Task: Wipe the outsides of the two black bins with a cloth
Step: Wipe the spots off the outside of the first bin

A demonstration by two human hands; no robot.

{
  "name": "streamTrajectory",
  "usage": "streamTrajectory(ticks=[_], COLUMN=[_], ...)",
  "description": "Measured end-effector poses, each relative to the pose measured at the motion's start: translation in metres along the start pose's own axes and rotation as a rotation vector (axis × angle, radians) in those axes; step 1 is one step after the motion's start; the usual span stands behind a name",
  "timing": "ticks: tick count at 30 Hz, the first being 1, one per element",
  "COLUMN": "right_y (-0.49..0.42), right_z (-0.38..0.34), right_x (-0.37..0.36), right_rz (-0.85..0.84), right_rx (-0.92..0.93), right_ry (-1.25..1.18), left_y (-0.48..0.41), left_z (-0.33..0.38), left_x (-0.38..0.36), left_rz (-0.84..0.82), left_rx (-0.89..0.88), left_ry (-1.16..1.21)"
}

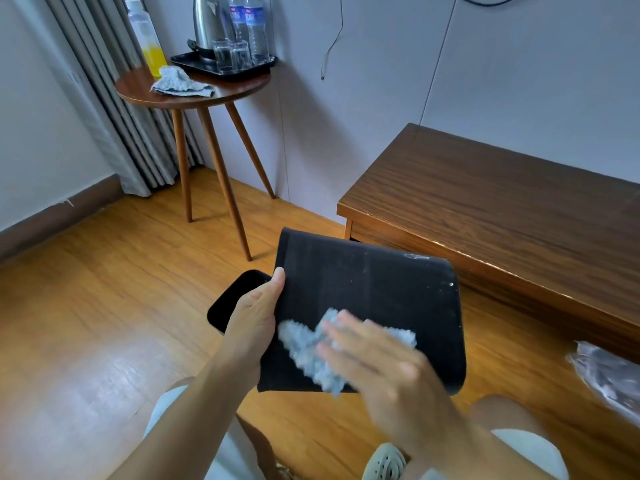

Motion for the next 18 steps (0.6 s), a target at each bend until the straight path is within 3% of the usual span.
streamTrajectory(ticks=[5,8,11,18], right_y=[-0.028,-0.039,-0.039,0.023], right_z=[0.076,0.103,0.074,-0.034], right_x=[0.042,0.053,0.041,-0.02], right_rz=[0.081,0.06,0.012,-0.15], right_rx=[-0.317,-0.443,-0.336,0.146], right_ry=[0.09,0.007,-0.008,-0.121], left_y=[0.006,0.006,0.007,-0.003], left_z=[-0.006,-0.007,-0.005,0.004], left_x=[-0.003,-0.005,-0.008,0.004], left_rz=[0.007,0.019,0.02,0.099], left_rx=[0.047,0.058,0.057,-0.006], left_ry=[-0.021,-0.022,-0.017,0.008])
Point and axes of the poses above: each hand's wrist, its own y-axis away from the middle knuckle, its own x-axis out of the back of the hand, z = x × y, the point moved 7 cm from there along -y, towards the middle knuckle, and after that the axes turned 13 degrees about -z, right-handed, at the moved point
